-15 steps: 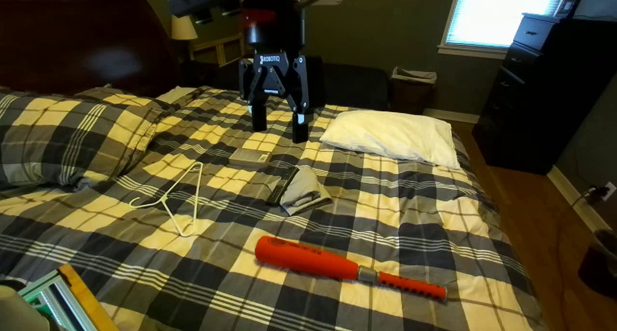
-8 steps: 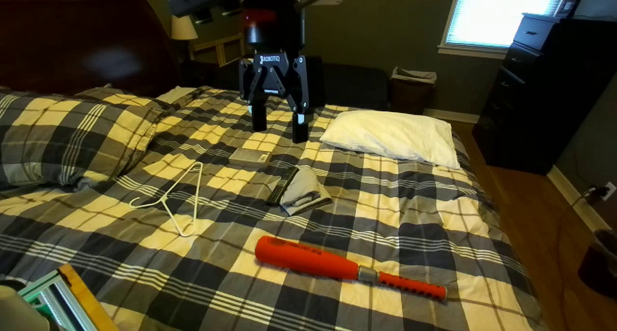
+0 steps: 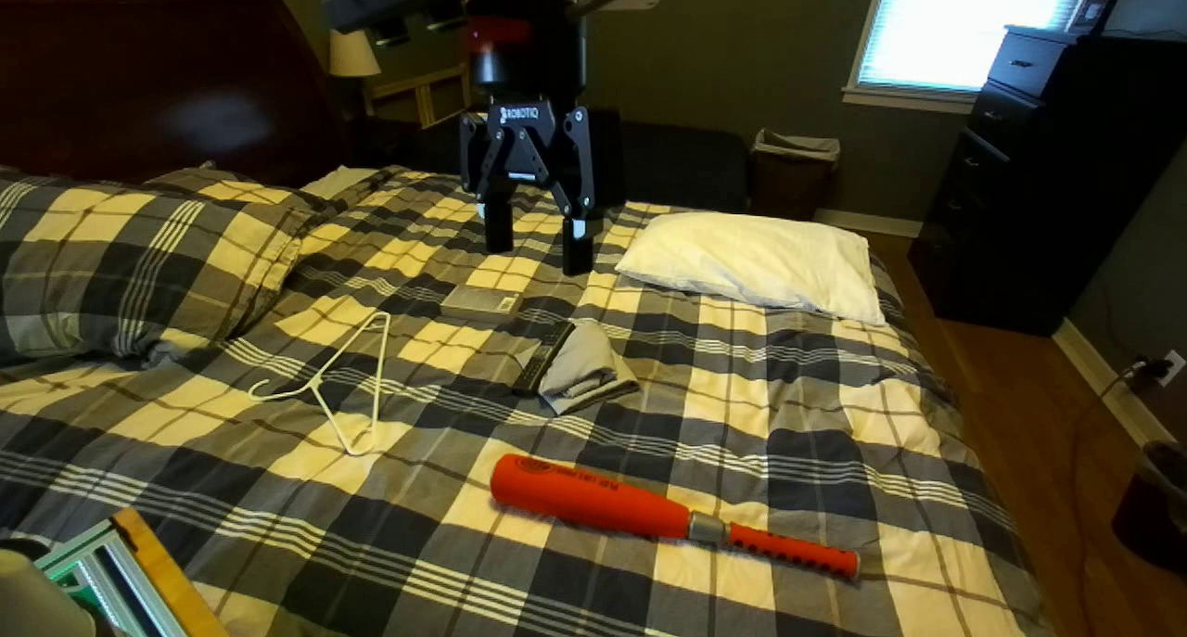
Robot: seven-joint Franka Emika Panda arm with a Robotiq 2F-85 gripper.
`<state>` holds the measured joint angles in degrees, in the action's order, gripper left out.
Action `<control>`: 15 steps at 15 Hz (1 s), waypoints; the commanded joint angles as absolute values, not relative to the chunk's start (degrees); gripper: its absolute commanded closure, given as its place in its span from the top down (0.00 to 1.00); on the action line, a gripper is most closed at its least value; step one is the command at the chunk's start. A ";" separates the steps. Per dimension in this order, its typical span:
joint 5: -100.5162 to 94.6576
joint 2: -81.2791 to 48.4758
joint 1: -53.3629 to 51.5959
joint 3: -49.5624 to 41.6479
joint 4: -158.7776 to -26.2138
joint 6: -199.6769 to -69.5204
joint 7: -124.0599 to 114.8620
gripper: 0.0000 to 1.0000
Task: Shift the orange object to the left
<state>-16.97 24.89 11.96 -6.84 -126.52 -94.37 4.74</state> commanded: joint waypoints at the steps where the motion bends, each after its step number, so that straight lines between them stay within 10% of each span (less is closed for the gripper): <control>1: -17.30 24.90 10.83 -7.74 -126.37 -94.10 4.42 1.00; 15: -12.67 14.63 13.35 -7.77 -133.47 -111.82 -22.41 1.00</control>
<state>-13.78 19.38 12.28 -7.50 -129.66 -102.77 -13.94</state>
